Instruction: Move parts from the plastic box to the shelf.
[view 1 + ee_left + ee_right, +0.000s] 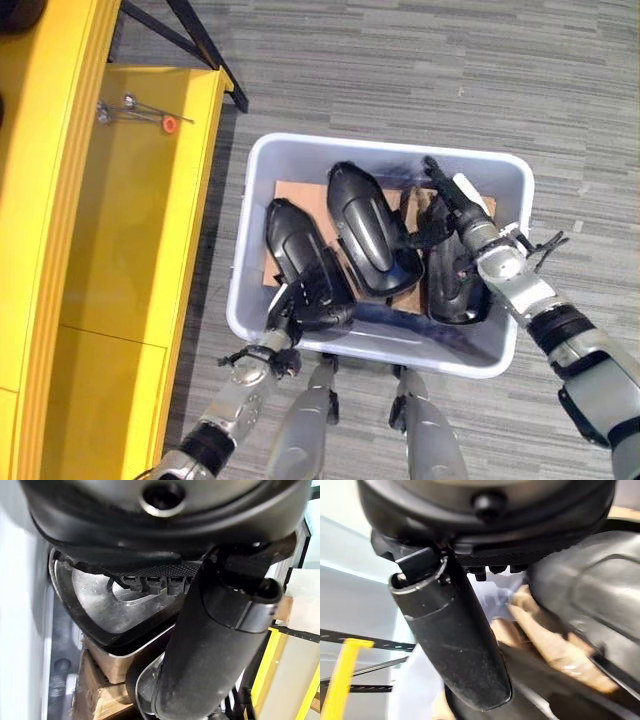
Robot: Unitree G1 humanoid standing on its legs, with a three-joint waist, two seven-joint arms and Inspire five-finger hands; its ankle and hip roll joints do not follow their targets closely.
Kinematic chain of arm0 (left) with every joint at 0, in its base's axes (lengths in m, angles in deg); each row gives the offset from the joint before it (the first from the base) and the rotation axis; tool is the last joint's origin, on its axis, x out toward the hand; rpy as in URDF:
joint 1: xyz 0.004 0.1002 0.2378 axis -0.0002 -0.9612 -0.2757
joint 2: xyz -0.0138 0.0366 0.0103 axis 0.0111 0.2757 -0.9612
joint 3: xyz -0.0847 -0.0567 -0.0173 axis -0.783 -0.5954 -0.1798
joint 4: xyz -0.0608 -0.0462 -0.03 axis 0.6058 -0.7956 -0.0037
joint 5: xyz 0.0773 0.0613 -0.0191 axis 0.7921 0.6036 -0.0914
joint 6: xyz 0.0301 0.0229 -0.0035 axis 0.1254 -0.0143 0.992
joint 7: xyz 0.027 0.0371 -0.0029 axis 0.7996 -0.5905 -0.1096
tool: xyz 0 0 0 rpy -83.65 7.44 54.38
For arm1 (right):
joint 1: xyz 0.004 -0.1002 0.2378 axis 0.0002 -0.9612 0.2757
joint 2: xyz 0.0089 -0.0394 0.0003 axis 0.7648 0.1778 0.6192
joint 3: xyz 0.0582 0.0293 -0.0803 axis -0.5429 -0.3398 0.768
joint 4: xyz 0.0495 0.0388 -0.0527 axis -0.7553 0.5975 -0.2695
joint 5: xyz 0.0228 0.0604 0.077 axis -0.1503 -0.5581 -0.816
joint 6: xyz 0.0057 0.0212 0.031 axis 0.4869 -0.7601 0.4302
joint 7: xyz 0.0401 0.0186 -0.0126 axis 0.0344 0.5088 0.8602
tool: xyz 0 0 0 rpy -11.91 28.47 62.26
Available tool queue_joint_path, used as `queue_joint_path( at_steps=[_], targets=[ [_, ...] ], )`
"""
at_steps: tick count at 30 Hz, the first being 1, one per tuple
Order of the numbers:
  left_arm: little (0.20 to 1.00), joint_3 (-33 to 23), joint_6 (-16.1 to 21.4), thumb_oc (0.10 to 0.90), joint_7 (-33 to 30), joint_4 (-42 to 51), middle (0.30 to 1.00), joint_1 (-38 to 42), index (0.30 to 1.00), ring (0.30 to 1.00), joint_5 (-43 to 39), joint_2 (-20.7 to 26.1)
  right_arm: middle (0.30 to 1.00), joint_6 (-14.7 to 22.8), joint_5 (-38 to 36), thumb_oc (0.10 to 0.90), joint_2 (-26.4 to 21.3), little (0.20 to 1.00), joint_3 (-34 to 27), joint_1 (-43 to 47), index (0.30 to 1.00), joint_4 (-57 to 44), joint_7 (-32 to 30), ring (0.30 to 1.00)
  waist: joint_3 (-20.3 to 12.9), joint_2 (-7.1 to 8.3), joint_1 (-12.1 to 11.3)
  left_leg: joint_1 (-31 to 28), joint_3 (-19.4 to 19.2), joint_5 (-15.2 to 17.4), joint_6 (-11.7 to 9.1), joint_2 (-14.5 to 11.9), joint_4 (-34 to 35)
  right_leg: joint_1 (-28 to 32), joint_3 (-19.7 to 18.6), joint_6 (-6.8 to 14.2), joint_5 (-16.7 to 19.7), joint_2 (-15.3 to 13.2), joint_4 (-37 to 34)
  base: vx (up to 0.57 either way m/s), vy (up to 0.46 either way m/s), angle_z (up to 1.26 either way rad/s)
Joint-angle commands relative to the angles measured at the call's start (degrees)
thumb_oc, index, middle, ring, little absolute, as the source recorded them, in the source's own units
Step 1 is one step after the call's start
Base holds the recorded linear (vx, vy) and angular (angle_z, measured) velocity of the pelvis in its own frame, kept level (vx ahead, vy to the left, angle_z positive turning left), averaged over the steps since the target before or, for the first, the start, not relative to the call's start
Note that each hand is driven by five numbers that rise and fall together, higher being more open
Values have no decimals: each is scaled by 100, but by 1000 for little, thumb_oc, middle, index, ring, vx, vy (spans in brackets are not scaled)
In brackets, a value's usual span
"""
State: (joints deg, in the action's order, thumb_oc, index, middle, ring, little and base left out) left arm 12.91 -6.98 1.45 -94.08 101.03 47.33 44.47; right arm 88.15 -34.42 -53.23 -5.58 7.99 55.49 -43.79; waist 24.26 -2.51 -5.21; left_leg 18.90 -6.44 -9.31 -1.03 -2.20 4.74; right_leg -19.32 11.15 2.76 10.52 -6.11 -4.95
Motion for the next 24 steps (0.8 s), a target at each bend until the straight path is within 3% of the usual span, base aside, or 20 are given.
queue_joint_path(
  at_steps=[1, 13, 24],
  targets=[
    [1000, -50, 421, 900, -20, 573, 1000, 25, 1000, 1000, 11, 186, 1000, 561, 231, 900, -375, 1000, -228, 583, 1000, -913, -271, 1000, -202, 185, 14, -462, -58, 178, -456, -478, 26, 189, -59, 574, -57, -629, 344, 1, 1, -6],
    [1000, -360, 372, 900, -12, 644, 1000, -176, 1000, 1000, 159, 193, 1000, 829, 813, 900, -634, 1000, -1528, -1156, 1000, -3158, -333, 1000, -252, 293, 248, -587, -117, 259, -450, -498, 26, 282, -87, 601, -70, -609, 295, 0, 0, -4],
    [1000, -550, 386, 900, -69, 712, 1000, -372, 1000, 1000, 253, 130, 1000, 1042, 814, 900, -318, 1000, -2122, -2991, 1000, -4326, -38, 1000, -220, 397, 440, -661, -199, 292, -439, -516, 26, 281, -177, 615, -62, -574, 289, -4, -1, -5]
  ],
)
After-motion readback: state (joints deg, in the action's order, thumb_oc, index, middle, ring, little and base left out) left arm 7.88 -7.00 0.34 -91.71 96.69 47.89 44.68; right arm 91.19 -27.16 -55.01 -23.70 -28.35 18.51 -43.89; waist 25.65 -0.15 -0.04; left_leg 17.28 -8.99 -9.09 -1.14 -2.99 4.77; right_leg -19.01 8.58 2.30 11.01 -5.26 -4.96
